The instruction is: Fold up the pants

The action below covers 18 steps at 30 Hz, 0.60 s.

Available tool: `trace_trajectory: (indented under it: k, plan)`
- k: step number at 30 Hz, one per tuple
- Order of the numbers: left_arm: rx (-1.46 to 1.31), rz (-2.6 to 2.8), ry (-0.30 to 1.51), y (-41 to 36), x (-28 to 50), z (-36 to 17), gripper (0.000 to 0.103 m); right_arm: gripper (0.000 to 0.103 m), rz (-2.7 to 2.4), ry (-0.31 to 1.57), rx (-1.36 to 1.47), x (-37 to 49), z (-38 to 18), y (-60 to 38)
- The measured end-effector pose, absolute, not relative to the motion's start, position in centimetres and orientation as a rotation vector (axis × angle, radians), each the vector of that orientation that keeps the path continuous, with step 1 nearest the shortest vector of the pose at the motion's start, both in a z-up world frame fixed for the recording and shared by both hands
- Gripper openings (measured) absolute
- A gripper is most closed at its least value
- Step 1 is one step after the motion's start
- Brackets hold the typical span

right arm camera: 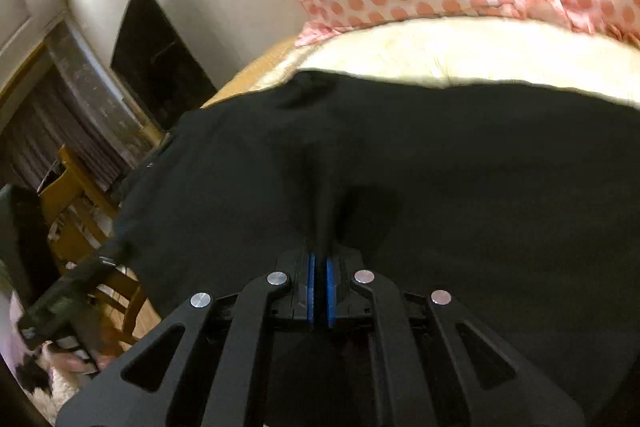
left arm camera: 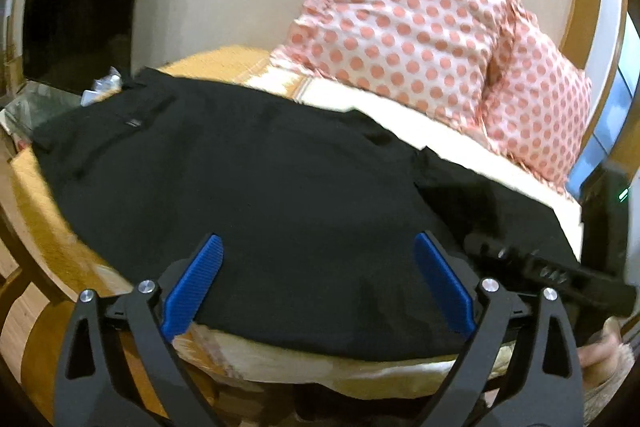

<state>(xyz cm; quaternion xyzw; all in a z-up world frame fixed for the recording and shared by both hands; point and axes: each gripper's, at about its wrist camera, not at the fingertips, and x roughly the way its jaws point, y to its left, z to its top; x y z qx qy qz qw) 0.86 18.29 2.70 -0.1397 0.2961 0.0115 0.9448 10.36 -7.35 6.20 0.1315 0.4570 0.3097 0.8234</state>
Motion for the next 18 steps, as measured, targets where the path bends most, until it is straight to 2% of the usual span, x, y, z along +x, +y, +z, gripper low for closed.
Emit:
trace_trajectory:
  k: [6, 13, 18]
  plan:
    - [-0.309, 0.126, 0.529, 21.5, -0.4, 4.0, 0.097, 0.004, 0.638, 0.830, 0.098, 9.3, 9.1, -5.4]
    - [-0.372, 0.175, 0.517, 24.1, -1.1, 4.0, 0.096, 0.004, 0.640, 0.795, 0.076, 7.8, 9.5, -4.2]
    - [-0.380, 0.215, 0.502, 25.2, -1.7, 4.1, 0.097, 0.007, 0.701, 0.806, -0.107, 5.7, 8.5, -1.1]
